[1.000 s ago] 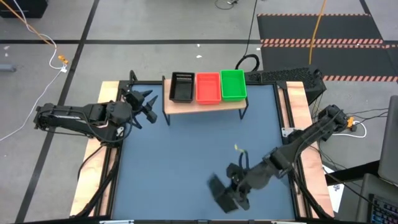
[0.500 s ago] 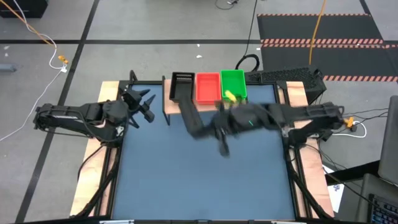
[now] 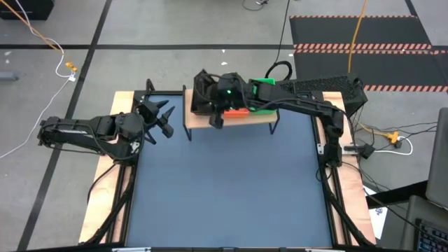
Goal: Stack baskets on shelf by color
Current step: Stack the black bin on top of the black bin on the shelf, then return to Home Position
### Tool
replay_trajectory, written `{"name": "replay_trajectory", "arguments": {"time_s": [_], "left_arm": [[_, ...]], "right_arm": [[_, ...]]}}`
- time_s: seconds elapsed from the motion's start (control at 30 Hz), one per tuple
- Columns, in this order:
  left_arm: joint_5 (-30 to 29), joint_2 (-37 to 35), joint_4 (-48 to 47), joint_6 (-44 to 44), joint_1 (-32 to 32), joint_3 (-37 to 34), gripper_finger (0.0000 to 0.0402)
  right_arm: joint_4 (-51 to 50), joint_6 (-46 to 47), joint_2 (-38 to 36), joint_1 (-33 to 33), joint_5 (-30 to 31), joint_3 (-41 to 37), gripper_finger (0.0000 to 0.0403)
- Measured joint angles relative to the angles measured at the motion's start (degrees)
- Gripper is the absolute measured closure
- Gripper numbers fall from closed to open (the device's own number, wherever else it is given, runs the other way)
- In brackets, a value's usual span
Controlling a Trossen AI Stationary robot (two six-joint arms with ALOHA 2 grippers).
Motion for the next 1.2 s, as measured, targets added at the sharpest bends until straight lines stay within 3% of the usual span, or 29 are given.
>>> {"name": "replay_trajectory", "arguments": {"time_s": [0.67, 1.03, 1.2], "left_arm": [[-0.13, 0.0, 0.22, 1.87, 0.0, -0.01, 0.025], [-0.13, 0.0, 0.33, 1.67, 0.0, -0.02, 0.025], [-0.15, 0.0, 0.33, 1.7, 0.0, -0.02, 0.025]], "right_arm": [[0.14, -3.88, 3.1, -1.46, 7.66, -0.22, 0.0375], [1.31, -9.87, 3.1, -0.99, 11.23, -0.24, 0.0279], [3.85, -13.14, 3.16, -0.11, 11.09, -0.24, 0.0271]]}}
